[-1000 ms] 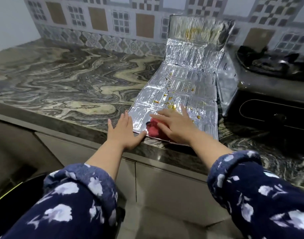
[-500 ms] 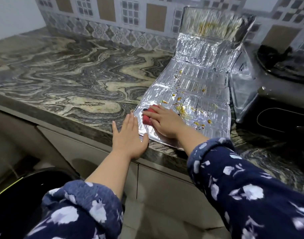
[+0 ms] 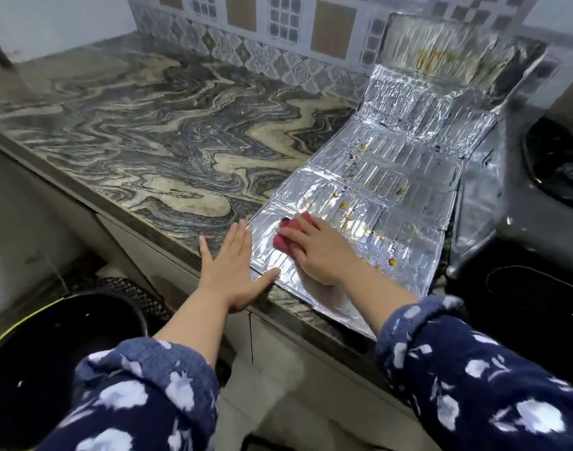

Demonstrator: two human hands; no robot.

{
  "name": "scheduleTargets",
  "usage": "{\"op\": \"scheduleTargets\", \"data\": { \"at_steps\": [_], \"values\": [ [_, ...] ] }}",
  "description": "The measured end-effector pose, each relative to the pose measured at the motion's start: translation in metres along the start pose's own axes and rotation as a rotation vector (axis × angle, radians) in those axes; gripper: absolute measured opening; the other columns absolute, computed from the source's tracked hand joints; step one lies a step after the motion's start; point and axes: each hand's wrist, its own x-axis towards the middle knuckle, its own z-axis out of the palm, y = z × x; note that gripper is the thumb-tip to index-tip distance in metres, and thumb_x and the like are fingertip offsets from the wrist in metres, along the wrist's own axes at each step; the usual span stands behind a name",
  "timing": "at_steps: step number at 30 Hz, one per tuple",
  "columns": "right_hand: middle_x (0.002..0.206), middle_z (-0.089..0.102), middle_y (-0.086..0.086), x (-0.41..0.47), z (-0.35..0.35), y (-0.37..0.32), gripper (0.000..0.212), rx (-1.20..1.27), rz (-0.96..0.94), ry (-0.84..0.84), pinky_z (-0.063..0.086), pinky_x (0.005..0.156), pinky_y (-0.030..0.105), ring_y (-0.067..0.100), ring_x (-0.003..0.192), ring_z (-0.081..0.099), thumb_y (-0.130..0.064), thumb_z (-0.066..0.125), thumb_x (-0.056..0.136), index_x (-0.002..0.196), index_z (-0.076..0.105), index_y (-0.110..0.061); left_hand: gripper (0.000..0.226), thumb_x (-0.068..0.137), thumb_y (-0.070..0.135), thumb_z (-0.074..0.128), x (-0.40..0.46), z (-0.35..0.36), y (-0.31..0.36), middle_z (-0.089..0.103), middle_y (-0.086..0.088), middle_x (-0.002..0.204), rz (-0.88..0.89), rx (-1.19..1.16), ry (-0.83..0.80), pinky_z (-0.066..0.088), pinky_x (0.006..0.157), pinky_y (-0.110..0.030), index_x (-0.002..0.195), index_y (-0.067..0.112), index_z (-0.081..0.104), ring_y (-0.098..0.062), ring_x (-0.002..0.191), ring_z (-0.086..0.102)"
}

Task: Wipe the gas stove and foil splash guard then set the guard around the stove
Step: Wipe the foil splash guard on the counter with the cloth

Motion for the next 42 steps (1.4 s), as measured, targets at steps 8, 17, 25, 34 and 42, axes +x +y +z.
{"op": "scheduleTargets", "data": {
  "at_steps": [8, 17, 25, 34, 42],
  "values": [
    [0.157, 0.023, -0.008, 0.056, 0.008, -0.01, 0.044, 0.043, -0.178, 0.072, 0.004, 0.118, 0.047, 0.013, 0.147, 0.009, -0.034, 0.027, 0.101, 0.144, 0.033, -0.041, 0.106, 0.073, 0.082, 0.006, 0.005, 0.007, 0.0, -0.027, 0.002, 0.157, -0.024, 0.035, 0.035, -0.012, 0.111, -0.064, 0.15, 0.013, -0.016, -0.011, 0.143, -0.027],
    [0.16, 0.013, 0.002, 0.109, -0.002, 0.037, 0.048, -0.015, 0.112, 0.081, 0.003, 0.117, 0.053, 0.021, 0.148, 0.007, -0.033, 0.021, 0.101, 0.149, 0.019, -0.035, 0.102, 0.078, 0.082, 0.011, 0.005, 0.009, -0.003, -0.03, 0.005, 0.156, -0.013, 0.023, 0.036, -0.011, 0.113, -0.062, 0.151, 0.016, -0.017, -0.01, 0.141, -0.03],
    [0.16, 0.014, 0.005, 0.064, 0.014, 0.012, 0.048, 0.023, 0.064, 0.106, 0.009, 0.118, 0.044, 0.024, 0.147, 0.009, -0.034, 0.027, 0.1, 0.147, 0.023, -0.037, 0.105, 0.075, 0.082, 0.008, 0.006, 0.005, -0.001, -0.026, 0.002, 0.157, -0.016, 0.06, -0.001, -0.01, 0.115, -0.058, 0.151, 0.014, -0.015, -0.013, 0.144, -0.024],
    [0.157, 0.024, -0.001, -0.05, 0.011, 0.026, 0.046, 0.173, 0.036, 0.095, 0.013, 0.12, 0.042, 0.019, 0.147, 0.016, -0.036, 0.039, 0.098, 0.143, 0.033, -0.024, 0.103, 0.078, 0.081, 0.013, 0.007, -0.004, 0.002, -0.029, 0.001, 0.156, -0.027, 0.114, -0.093, -0.013, 0.114, -0.058, 0.15, 0.014, -0.018, -0.012, 0.144, -0.025],
    [0.157, 0.023, 0.0, -0.027, -0.004, 0.077, 0.046, 0.194, 0.309, 0.155, 0.01, 0.12, 0.047, 0.021, 0.147, 0.016, -0.036, 0.037, 0.099, 0.143, 0.034, -0.021, 0.102, 0.08, 0.08, 0.016, 0.007, -0.006, 0.003, -0.028, 0.0, 0.157, -0.028, 0.121, -0.106, -0.013, 0.114, -0.058, 0.15, 0.012, -0.016, -0.013, 0.144, -0.024]
  ]
}}
